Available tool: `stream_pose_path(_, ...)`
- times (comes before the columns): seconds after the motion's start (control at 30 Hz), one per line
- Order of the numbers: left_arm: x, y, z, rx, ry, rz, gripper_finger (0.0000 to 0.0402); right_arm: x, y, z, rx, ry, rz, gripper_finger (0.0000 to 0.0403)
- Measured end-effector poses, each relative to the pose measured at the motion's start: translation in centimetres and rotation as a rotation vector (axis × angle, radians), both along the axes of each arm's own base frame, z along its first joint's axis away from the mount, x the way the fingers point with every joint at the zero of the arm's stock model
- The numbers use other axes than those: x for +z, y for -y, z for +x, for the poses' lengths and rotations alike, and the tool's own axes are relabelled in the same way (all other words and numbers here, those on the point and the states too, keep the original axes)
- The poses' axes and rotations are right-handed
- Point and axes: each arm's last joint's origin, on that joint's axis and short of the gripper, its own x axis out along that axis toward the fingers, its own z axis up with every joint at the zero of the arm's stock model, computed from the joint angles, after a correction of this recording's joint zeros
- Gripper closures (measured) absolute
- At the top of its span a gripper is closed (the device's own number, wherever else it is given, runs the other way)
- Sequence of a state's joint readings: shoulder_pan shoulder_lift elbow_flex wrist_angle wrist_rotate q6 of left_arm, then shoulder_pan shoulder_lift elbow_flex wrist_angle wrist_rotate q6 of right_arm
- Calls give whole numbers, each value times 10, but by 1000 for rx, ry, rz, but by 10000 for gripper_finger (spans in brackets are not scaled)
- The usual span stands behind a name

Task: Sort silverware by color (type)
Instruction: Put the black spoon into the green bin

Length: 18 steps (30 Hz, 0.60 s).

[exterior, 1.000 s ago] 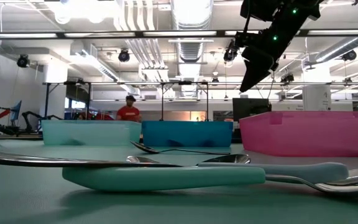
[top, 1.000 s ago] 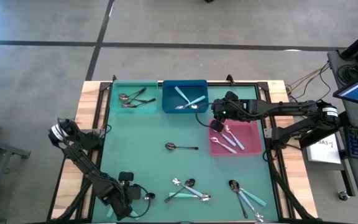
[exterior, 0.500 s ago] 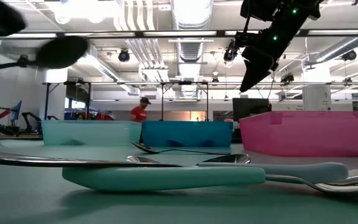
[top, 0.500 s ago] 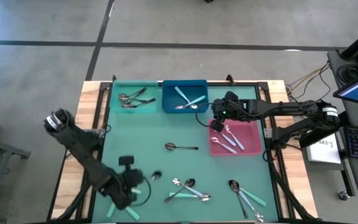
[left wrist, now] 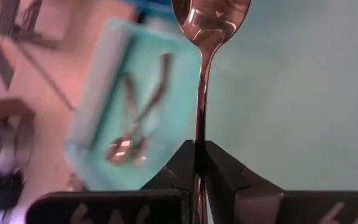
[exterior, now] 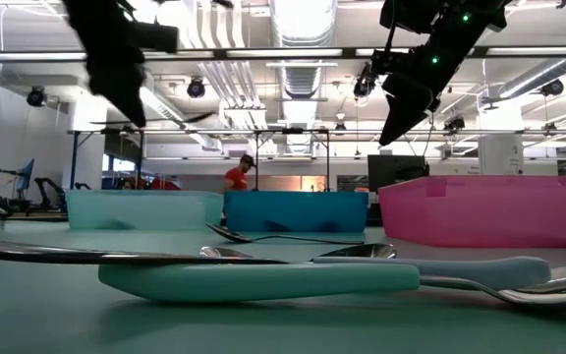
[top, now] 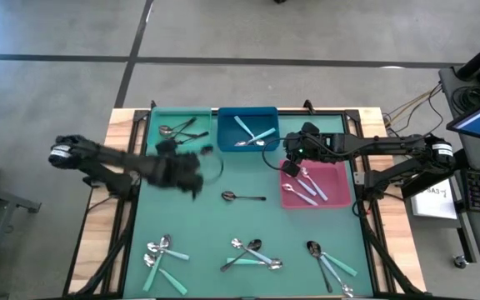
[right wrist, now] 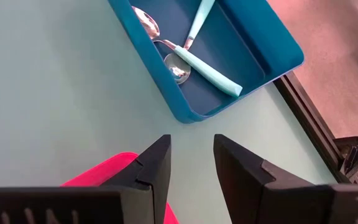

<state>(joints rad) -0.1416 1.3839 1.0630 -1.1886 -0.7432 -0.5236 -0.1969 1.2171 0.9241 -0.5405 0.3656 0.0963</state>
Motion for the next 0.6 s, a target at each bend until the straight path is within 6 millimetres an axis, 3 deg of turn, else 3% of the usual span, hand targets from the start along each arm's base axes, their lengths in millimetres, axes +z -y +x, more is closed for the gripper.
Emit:
stream_pose_path(0.17,2,-72,-2,92,-56,-14,397,0,0,0,0,0,0,291)
stream_pose_path(0.3,-5,-116,-10,111,-53,-91,396,0,0,0,0,0,0,291)
stream_pose_path(0.47,-10,-150,-25,206,-27,-111,390,0,0,0,0,0,0,291)
stream_pose_path(0.6,-10,-164,-33,274,-10,-109,362,0,0,0,0,-1,0,291)
